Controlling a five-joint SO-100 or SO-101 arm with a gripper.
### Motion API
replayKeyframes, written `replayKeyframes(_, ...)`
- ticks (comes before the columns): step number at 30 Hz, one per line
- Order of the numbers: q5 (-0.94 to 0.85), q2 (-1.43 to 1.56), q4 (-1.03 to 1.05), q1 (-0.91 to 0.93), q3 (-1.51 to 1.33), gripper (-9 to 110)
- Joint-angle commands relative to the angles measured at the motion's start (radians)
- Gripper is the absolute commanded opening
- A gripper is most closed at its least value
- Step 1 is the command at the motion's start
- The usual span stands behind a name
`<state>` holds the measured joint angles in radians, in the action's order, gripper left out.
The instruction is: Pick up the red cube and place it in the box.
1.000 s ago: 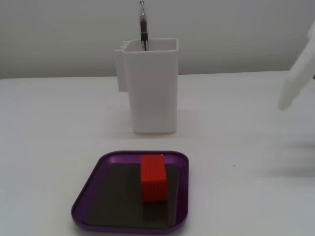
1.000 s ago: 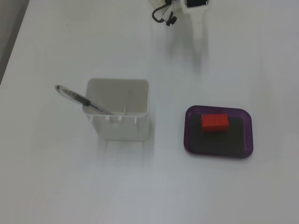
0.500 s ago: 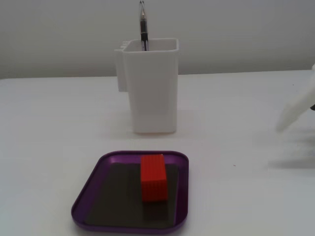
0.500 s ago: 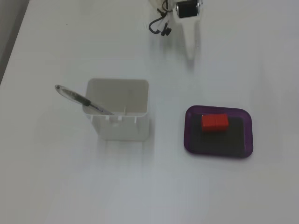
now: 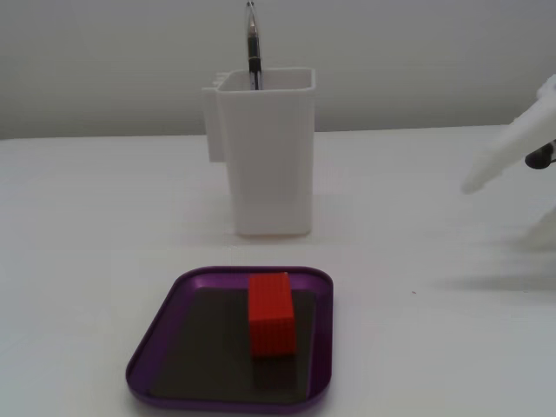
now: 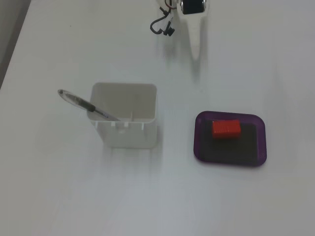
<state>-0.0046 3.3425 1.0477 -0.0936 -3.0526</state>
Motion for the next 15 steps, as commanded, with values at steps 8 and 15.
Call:
replayKeyframes(8, -0.002, 0.069, 0.028, 0.005, -0.021, -2)
replayKeyframes(15, 0.000, 0.071, 0.035, 0.009, -0.021, 0)
